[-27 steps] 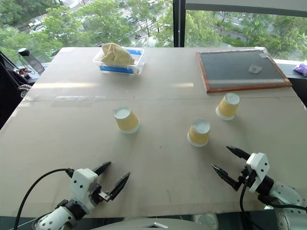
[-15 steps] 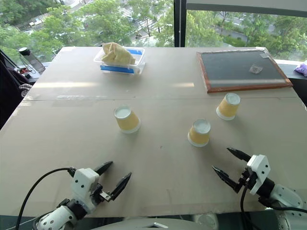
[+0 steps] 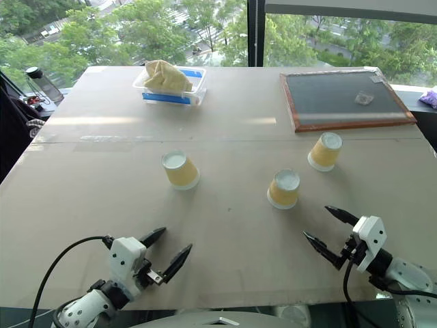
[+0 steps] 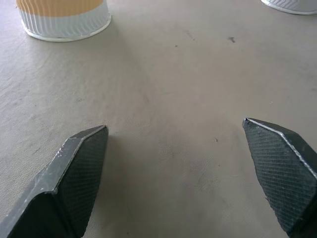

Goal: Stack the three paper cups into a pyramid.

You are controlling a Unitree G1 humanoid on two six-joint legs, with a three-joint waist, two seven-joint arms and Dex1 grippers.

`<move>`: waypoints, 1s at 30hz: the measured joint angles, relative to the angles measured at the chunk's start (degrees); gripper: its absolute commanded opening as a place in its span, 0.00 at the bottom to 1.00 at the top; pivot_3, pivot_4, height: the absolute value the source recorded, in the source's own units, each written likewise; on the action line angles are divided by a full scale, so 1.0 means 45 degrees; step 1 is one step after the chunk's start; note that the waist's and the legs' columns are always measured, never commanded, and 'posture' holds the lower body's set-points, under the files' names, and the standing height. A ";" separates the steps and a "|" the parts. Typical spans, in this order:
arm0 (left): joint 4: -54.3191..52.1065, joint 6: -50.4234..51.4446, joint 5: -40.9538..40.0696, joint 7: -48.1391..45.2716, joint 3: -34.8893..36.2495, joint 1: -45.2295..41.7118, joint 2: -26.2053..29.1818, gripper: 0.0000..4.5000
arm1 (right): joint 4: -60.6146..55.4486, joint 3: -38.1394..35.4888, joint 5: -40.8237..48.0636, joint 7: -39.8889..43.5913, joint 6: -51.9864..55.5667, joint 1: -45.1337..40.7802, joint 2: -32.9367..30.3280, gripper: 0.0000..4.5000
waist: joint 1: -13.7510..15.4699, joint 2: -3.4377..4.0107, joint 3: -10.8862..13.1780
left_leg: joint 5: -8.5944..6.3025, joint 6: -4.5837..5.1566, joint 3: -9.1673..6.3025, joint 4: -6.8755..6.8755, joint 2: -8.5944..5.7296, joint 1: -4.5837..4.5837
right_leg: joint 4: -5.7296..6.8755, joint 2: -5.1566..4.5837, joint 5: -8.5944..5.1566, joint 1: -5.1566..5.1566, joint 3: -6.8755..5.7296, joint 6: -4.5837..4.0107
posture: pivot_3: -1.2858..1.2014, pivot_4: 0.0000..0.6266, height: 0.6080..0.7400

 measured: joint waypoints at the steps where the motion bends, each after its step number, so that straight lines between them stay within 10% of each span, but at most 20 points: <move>1: -0.0001 0.0003 -0.0022 -0.0177 0.0020 -0.0194 0.0271 0.99 | -0.0151 0.0112 -0.0005 -0.0011 0.0062 -0.0173 -0.0020 1.00 | -0.0002 0.0001 0.0000 | 0.0000 0.0000 0.0000 0.0000 0.0001 0.0002 | 0.0001 0.0006 0.0000 0.0000 -0.0003 -0.0001 | 0.52 0.24 1.00; 15: -0.1340 0.3086 -0.4468 -0.4267 0.1154 -0.4400 0.4903 0.99 | -0.0658 0.2008 -0.0708 -0.1409 0.1488 -0.3792 0.0760 1.00 | -0.0004 0.0013 0.0018 | 0.0001 0.0000 -0.0010 -0.0004 -0.0012 -0.0014 | -0.0002 0.0004 0.0036 -0.0004 -0.0010 -0.0061 | 0.52 0.24 1.00; 24: -0.2059 0.4034 -0.5770 -0.4811 0.1371 -0.5306 0.5137 0.99 | 0.0168 0.2231 -0.0706 -0.1553 0.1515 -0.4353 0.1129 1.00 | -0.0014 0.0033 0.0030 | 0.0001 0.0001 -0.0001 -0.0004 -0.0018 -0.0006 | 0.0001 0.0005 0.0037 -0.0002 0.0003 -0.0061 | 0.52 0.24 1.00; 30: -0.2089 0.4126 -0.5755 -0.4773 0.1373 -0.5319 0.5019 1.00 | 0.0331 0.2236 -0.0699 -0.1528 0.1501 -0.4490 0.1329 0.51 | -0.0015 0.0035 0.0031 | 0.0001 0.0001 -0.0001 -0.0003 -0.0019 -0.0006 | 0.0003 0.0008 0.0038 -0.0002 0.0004 -0.0061 | 0.52 0.24 1.00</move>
